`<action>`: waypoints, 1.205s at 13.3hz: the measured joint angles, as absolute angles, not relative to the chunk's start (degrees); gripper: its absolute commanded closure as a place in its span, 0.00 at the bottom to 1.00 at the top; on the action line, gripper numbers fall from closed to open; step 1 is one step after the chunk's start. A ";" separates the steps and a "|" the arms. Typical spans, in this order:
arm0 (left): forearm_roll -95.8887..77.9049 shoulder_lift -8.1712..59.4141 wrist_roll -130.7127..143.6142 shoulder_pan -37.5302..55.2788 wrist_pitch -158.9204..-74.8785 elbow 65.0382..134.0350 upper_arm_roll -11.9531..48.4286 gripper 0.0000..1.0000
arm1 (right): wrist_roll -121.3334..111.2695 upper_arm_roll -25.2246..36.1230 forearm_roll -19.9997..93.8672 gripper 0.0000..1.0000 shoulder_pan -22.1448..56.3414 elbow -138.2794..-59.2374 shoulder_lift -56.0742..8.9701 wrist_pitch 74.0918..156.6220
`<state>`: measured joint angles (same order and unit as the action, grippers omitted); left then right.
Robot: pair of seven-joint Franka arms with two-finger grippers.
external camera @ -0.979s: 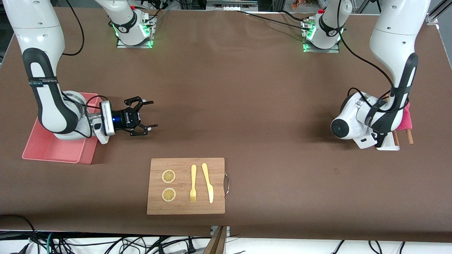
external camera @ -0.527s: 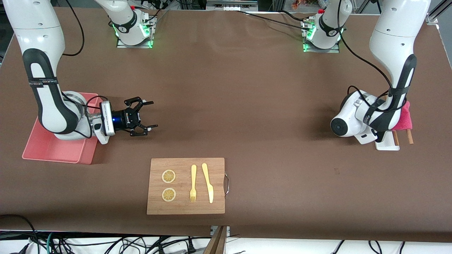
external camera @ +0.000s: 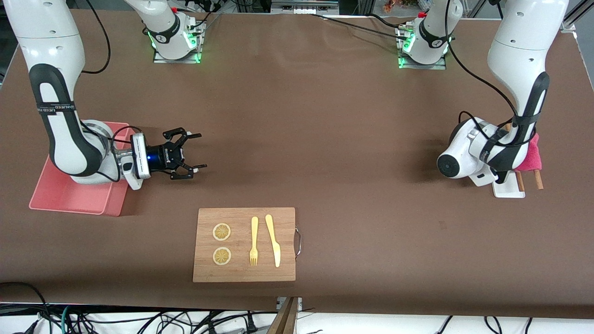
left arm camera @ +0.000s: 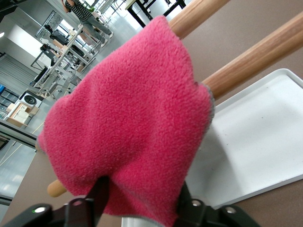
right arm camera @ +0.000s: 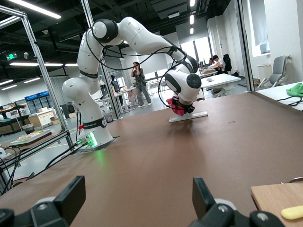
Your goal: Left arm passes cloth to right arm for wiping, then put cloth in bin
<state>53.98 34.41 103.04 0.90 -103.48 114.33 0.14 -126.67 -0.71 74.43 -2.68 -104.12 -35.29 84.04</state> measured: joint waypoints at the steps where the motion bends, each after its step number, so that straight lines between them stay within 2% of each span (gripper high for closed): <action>1: 54.01 34.40 102.87 0.90 -103.13 114.32 0.20 1.00 | -126.67 -0.71 74.44 0.00 -2.70 -104.12 -35.29 84.04; 8: 47.03 31.43 91.47 1.53 -98.51 110.04 1.61 1.00 | -126.67 -0.69 74.47 0.00 -2.73 -104.09 -35.29 84.05; 14: 26.84 27.74 76.78 1.97 -86.16 96.45 6.12 1.00 | -126.95 -0.65 74.47 0.00 -2.75 -103.23 -35.90 84.11; 16: 20.64 26.57 70.52 2.10 -84.52 93.08 7.58 1.00 | -127.28 -0.65 74.50 0.00 -2.75 -102.86 -36.31 84.11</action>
